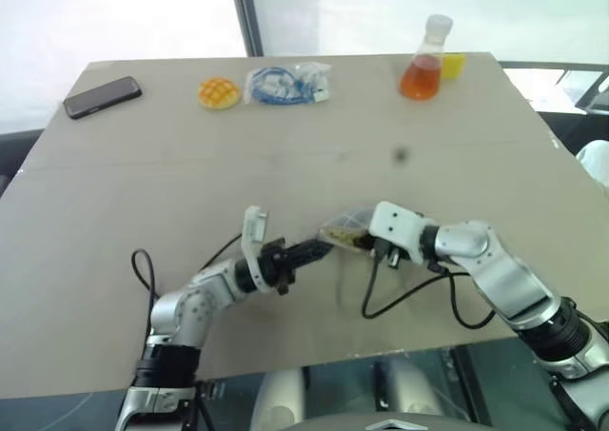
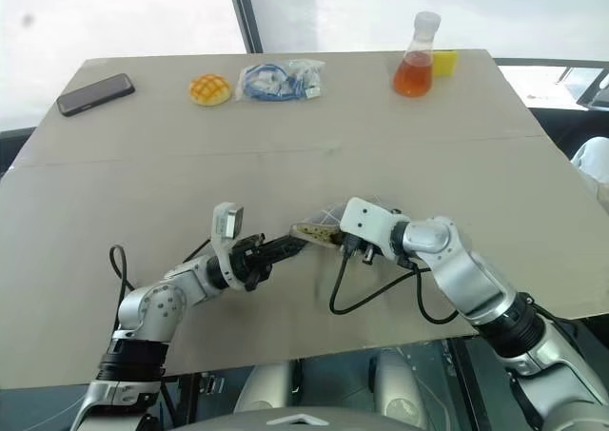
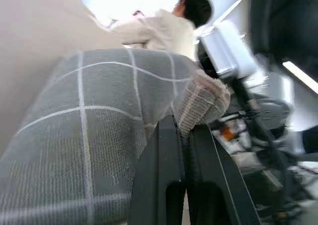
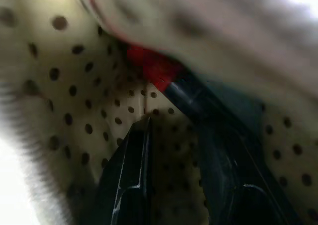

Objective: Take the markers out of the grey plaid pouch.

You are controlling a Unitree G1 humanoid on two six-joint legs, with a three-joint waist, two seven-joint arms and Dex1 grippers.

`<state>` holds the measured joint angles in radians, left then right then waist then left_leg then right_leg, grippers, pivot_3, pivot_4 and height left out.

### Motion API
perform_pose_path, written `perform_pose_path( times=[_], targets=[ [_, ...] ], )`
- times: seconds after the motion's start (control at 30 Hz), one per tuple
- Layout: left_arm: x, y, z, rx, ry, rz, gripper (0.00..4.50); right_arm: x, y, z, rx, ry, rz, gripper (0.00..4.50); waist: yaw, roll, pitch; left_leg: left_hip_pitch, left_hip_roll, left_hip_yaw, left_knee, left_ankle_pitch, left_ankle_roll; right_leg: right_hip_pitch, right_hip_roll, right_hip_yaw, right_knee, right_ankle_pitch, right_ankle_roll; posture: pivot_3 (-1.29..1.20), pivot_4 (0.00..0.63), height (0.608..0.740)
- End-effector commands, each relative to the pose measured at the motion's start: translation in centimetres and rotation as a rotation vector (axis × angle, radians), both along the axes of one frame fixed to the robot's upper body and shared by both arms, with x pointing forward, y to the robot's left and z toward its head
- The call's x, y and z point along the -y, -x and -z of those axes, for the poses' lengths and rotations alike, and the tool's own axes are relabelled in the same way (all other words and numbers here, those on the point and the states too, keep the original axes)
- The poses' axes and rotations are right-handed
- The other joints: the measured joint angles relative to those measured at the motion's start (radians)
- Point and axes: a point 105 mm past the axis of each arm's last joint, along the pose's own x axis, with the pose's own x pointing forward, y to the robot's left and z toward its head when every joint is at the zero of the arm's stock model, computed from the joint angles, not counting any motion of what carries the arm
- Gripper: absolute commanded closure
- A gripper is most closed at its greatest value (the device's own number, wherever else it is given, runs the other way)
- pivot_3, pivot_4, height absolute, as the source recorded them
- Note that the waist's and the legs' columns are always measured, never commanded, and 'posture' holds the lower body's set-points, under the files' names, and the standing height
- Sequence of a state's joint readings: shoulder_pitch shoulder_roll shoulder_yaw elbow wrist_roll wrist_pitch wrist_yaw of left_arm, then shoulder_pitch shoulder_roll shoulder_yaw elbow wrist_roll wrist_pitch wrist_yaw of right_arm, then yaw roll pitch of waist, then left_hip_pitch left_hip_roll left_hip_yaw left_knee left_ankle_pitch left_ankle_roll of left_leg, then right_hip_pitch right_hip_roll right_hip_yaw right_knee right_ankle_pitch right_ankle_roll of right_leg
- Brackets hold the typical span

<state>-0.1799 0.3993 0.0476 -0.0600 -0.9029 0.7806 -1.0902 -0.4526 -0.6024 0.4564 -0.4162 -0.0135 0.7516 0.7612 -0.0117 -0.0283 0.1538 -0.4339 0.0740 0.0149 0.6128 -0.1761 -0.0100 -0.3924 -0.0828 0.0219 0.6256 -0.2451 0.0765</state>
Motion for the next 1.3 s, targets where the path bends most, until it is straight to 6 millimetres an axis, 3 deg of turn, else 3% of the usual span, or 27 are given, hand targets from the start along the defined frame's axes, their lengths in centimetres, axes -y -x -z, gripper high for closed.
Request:
perform_pose_path(
  times=[0.03, 0.27, 0.53, 0.77, 0.97, 1.23, 1.3],
  targets=[
    [0.1, 1.0, -2.2, 0.026, 0.077, 0.083, 4.5, 0.5, 0.9, -1.8, -0.007, -0.023, -0.028, 3.07, 0.001, 0.0, 0.0, 0.0, 0.0, 0.0, 0.0, 0.0, 0.0, 0.0, 0.0, 0.0, 0.0, 0.0, 0.0, 0.0, 0.15, 0.74],
    [0.4, 1.1, -2.6, 0.015, 0.091, 0.111, 4.5, 1.3, 1.4, -3.5, -0.007, -0.044, -0.019, 3.07, 0.001, 0.0, 0.0, 0.0, 0.0, 0.0, 0.0, 0.0, 0.0, 0.0, 0.0, 0.0, 0.0, 0.0, 0.0, 0.0, 0.15, 0.74],
    [0.1, 0.4, -1.4, 0.008, 0.058, 0.046, 4.5, 1.6, 1.0, -3.1, -0.025, -0.039, 0.033, 3.07, 0.001, 0.0, 0.0, 0.0, 0.0, 0.0, 0.0, 0.0, 0.0, 0.0, 0.0, 0.0, 0.0, 0.0, 0.0, 0.0, 0.15, 0.74],
    [-1.2, -0.8, -0.3, 0.022, 0.056, -0.021, 4.5, 1.3, -0.7, -0.8, 0.019, 0.049, 0.027, 3.07, -0.001, 0.0, 0.0, 0.0, 0.0, 0.0, 0.0, 0.0, 0.0, 0.0, 0.0, 0.0, 0.0, 0.0, 0.0, 0.0, 0.15, 0.74],
    [-1.9, -0.8, 0.1, 0.074, 0.029, -0.028, 4.5, 0.2, -1.0, -1.3, 0.115, 0.048, -0.028, 3.07, 0.0, 0.0, 0.0, 0.0, 0.0, 0.0, 0.0, 0.0, 0.0, 0.0, 0.0, 0.0, 0.0, 0.0, 0.0, 0.0, 0.15, 0.74],
    [-2.2, -0.3, 0.0, 0.032, 0.04, 0.009, 4.5, -2.3, -2.9, -1.0, 0.288, 0.101, -0.059, 3.07, -0.002, -0.001, 0.0, 0.0, 0.0, 0.0, 0.0, 0.0, 0.0, 0.0, 0.0, 0.0, 0.0, 0.0, 0.0, 0.0, 0.15, 0.74],
    [-1.9, 0.0, -0.8, 0.039, 0.052, 0.038, 4.5, -2.3, -2.2, -1.6, 0.237, 0.061, -0.078, 3.07, -0.002, 0.0, 0.0, 0.0, 0.0, 0.0, 0.0, 0.0, 0.0, -0.001, 0.0, 0.0, 0.0, 0.0, 0.0, 0.0, 0.15, 0.74]
  ],
)
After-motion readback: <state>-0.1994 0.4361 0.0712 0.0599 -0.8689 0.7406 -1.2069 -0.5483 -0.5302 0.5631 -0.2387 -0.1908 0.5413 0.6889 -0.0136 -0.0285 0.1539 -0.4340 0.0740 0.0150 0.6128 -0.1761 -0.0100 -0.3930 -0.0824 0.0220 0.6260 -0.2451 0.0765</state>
